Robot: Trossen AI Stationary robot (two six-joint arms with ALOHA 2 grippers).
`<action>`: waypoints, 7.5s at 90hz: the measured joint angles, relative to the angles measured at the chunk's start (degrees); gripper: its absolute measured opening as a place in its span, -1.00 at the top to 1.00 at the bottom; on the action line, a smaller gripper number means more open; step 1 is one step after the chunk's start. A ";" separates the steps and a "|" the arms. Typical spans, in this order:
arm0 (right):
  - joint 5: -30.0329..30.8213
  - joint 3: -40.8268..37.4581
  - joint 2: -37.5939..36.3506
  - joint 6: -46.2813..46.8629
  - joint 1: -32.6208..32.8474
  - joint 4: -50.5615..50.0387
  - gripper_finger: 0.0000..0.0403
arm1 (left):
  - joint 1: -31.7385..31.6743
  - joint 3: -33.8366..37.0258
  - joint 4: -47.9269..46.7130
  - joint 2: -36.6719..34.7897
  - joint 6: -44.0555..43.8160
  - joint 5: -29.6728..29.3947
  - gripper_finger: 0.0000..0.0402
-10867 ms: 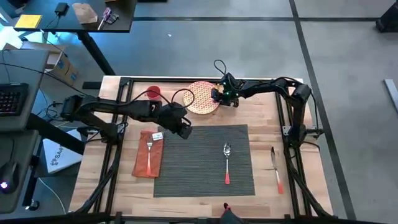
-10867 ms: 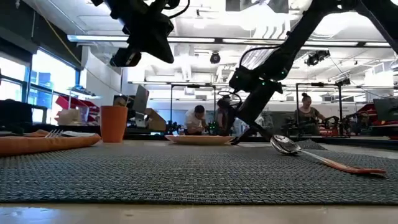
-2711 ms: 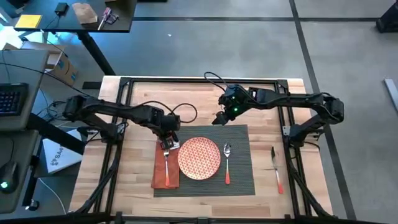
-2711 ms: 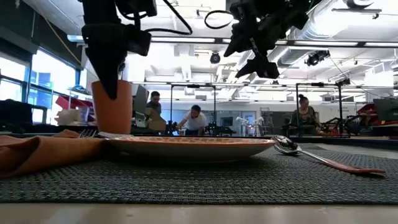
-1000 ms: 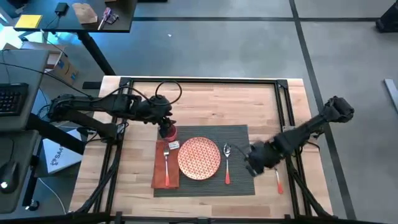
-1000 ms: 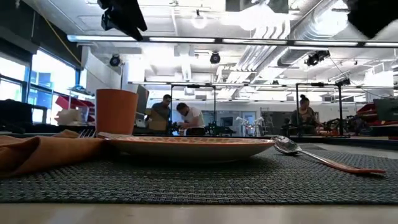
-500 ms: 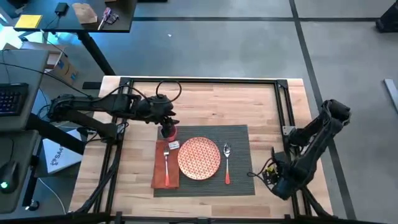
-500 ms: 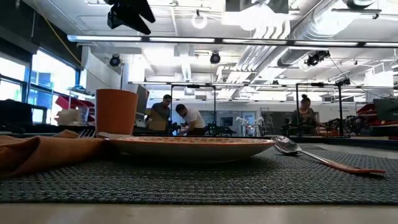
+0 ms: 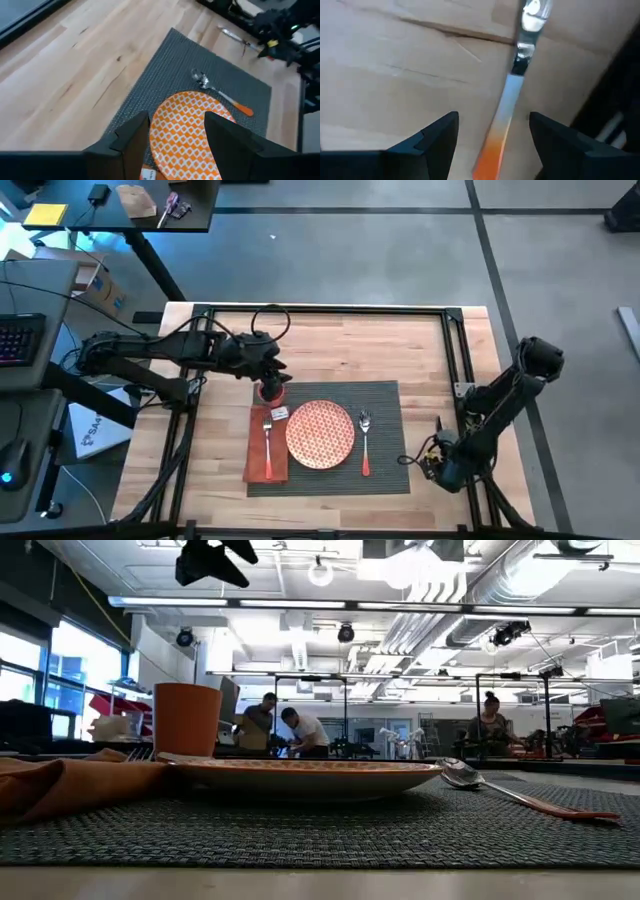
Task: Set table place
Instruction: Put the orange table knife on the table gray placemat to the right of the orange spoon, then return to Home Position
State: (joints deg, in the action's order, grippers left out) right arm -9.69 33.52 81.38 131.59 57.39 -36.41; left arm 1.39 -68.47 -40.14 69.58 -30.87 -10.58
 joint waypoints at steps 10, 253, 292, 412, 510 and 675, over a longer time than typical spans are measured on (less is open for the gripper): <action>-0.89 -2.35 -0.70 -1.22 -1.59 2.42 0.06 | 0.00 0.02 1.10 0.00 0.00 -0.04 0.12; 14.05 0.11 1.66 -23.99 -35.67 19.56 1.00 | 0.92 0.02 0.52 0.02 3.50 -0.27 0.12; 16.31 0.17 4.59 -24.07 -35.63 24.86 1.00 | 0.92 0.02 0.58 0.02 2.99 -0.48 0.12; 8.92 -13.00 -74.41 -90.65 -57.12 13.39 1.00 | 3.06 24.85 25.78 -28.37 -17.50 -16.26 0.36; 3.02 -32.53 -79.87 -90.49 -61.64 36.88 1.00 | 2.38 24.90 30.55 -28.24 -5.77 -18.48 0.36; 3.17 -32.42 -79.56 -90.51 -61.62 36.73 1.00 | -11.37 67.65 40.11 -69.40 16.69 10.08 0.36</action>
State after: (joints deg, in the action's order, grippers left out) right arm -6.52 1.10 1.83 41.08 -4.23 0.32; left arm -9.98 -0.82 -0.03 0.18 -14.19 -0.50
